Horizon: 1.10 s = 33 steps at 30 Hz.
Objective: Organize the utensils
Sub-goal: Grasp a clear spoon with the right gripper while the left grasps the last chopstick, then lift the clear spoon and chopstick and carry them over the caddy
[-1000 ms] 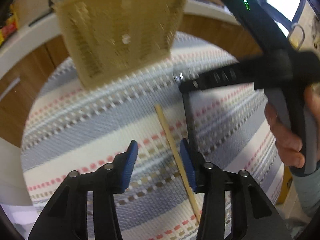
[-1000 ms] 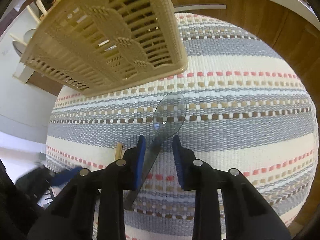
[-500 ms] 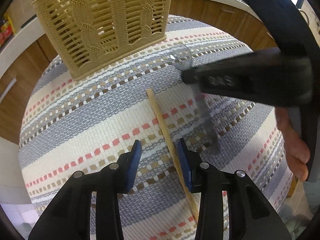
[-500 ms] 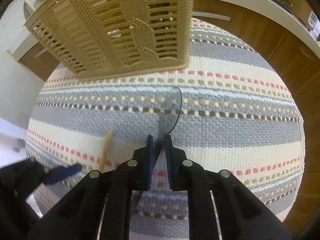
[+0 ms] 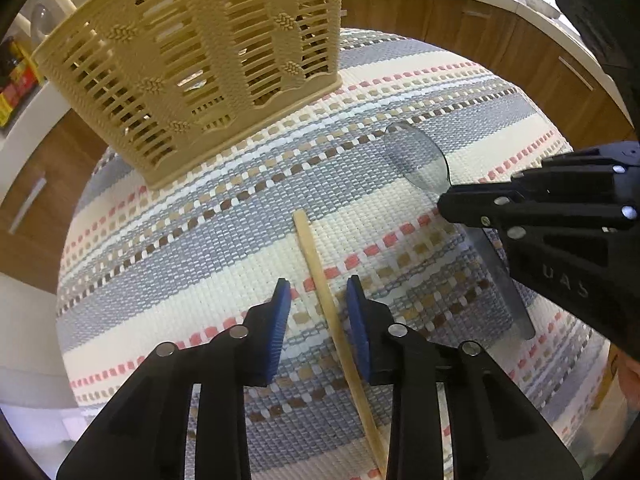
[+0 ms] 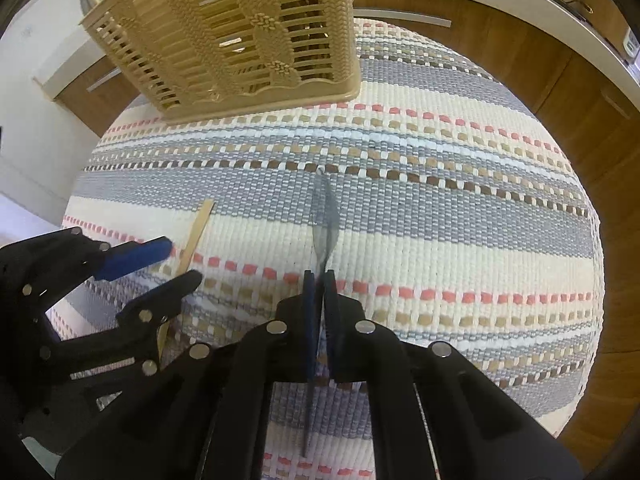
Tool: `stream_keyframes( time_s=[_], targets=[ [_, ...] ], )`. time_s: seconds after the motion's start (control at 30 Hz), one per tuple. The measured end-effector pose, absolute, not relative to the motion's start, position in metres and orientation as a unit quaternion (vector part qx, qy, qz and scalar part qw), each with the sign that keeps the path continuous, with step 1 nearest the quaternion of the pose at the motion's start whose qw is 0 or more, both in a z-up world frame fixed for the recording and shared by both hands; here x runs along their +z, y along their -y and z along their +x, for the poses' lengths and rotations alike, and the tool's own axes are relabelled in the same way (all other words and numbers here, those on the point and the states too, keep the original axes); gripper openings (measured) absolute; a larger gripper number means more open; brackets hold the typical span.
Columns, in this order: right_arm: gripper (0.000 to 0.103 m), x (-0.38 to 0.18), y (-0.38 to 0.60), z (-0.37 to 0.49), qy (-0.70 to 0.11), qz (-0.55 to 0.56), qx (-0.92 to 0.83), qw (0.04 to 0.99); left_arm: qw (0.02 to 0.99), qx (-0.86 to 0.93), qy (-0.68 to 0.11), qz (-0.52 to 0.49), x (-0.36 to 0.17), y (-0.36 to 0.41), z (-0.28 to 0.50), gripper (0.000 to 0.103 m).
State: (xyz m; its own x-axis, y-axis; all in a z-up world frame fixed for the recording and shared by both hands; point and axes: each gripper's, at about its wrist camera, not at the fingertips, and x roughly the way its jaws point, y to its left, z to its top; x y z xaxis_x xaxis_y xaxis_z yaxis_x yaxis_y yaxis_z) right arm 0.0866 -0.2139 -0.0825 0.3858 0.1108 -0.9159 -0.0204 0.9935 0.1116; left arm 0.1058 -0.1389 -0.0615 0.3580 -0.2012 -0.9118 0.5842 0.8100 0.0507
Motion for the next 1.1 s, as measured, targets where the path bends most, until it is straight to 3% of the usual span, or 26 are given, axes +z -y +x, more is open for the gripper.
stream_keyframes(
  time_s=[0.17,0.27,0.33,0.73,1.1],
  targets=[
    [0.002,-0.077,0.229,0.073,-0.539,0.062,0.053,0.838,0.805,-0.242,-0.507,0.189,-0.064,0.142,0.106,0.023],
    [0.002,-0.073,0.242,0.058,-0.533,0.067,0.056,0.842,0.813,-0.222,-0.498,0.204,-0.063,0.141,0.103,0.007],
    [0.002,-0.071,0.244,0.053,-0.528,0.074,0.06,0.844,0.815,-0.218,-0.495,0.206,-0.062,0.138,0.098,0.004],
    [0.002,-0.051,0.257,0.031,-0.498,0.081,0.065,0.861,0.839,-0.24,-0.469,0.138,-0.046,0.111,0.089,0.003],
    [0.002,-0.018,0.243,0.011,-0.461,0.075,0.082,0.88,0.878,-0.254,-0.395,0.097,0.009,0.088,0.07,0.003]
  ],
)
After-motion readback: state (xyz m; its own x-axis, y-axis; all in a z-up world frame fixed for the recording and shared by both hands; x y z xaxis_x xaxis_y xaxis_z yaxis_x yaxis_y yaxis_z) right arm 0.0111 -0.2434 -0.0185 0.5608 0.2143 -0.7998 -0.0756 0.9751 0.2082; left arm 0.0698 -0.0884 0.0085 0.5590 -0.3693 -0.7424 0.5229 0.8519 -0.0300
